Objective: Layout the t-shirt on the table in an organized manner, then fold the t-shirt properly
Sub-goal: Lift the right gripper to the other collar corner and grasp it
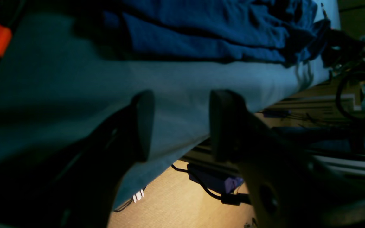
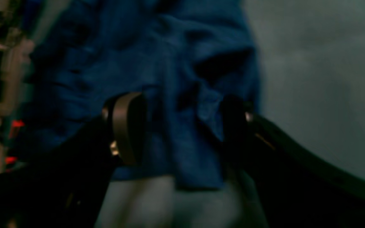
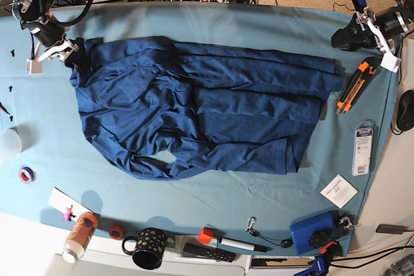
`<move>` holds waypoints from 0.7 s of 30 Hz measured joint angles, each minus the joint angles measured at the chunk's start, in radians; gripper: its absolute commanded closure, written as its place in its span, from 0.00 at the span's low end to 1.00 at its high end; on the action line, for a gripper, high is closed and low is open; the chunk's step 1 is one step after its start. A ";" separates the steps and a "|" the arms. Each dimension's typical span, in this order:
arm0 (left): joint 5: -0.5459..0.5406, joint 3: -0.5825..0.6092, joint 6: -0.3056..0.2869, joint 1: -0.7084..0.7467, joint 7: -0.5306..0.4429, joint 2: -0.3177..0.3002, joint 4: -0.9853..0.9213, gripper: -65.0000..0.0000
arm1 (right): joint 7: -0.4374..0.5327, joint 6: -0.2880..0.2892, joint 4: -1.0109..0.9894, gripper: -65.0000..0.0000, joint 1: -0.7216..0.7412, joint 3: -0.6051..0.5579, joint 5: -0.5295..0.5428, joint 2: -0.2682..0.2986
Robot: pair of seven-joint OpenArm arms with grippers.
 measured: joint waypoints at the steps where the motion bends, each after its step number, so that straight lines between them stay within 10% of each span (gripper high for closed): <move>1: 0.000 0.000 0.000 0.000 0.000 0.000 0.000 0.55 | 0.000 0.001 0.000 0.36 0.000 0.003 -0.008 0.001; 21: 0.000 0.000 0.000 0.000 0.000 0.000 0.000 0.55 | 0.072 -0.023 0.002 0.31 0.005 0.011 -0.209 0.026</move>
